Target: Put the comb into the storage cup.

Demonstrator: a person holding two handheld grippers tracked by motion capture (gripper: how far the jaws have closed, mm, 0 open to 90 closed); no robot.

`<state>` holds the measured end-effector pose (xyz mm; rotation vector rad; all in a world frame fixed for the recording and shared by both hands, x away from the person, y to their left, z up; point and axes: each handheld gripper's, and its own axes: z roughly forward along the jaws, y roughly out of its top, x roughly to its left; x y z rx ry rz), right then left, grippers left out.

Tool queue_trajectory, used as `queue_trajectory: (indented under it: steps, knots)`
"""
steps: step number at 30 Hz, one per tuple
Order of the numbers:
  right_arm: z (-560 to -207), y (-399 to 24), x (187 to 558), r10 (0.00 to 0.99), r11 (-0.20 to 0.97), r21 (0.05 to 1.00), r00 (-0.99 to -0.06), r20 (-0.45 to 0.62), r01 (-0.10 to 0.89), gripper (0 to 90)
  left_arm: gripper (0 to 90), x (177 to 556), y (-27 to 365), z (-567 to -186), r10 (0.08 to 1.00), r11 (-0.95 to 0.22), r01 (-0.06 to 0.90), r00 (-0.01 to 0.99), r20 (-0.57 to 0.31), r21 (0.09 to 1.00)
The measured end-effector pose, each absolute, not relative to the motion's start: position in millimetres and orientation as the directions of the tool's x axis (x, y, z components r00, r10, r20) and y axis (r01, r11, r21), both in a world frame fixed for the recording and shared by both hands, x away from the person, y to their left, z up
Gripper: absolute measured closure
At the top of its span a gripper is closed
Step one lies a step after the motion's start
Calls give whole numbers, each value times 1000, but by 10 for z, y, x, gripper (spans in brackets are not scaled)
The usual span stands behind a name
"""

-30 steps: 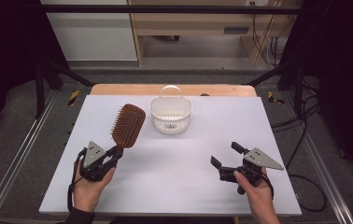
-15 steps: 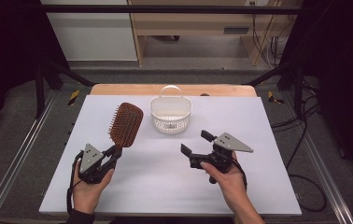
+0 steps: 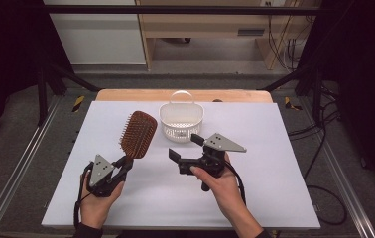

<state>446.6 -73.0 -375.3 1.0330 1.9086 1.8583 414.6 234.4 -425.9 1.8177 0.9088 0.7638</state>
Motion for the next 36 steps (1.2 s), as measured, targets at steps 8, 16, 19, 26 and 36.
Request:
queue_trajectory:
  steps: [8, 16, 19, 26, 36]
  knots:
    - [-3769, -645, 4480, 641, -97, 945, -707, 299, 311, 55, 724, 4140, 2323, -4261, 836, -295, 243, 534, 127, 924]
    - [-3800, -542, 4502, 622, -103, 936, -713, 324, 336, 59, 724, 4136, 2300, -4270, 828, -304, 236, 545, 133, 923]
    - [-3802, -479, 4515, 615, -99, 935, -717, 327, 340, 59, 724, 4118, 2268, -4263, 819, -313, 225, 556, 143, 922]
    - [-3788, -364, 4555, 592, -114, 925, -723, 356, 362, 63, 724, 4062, 2180, -4242, 796, -322, 197, 586, 153, 926]
    - [-3751, -297, 4608, 557, -152, 907, -725, 406, 392, 107, 724, 4004, 2042, -4219, 761, -347, 153, 623, 182, 925]
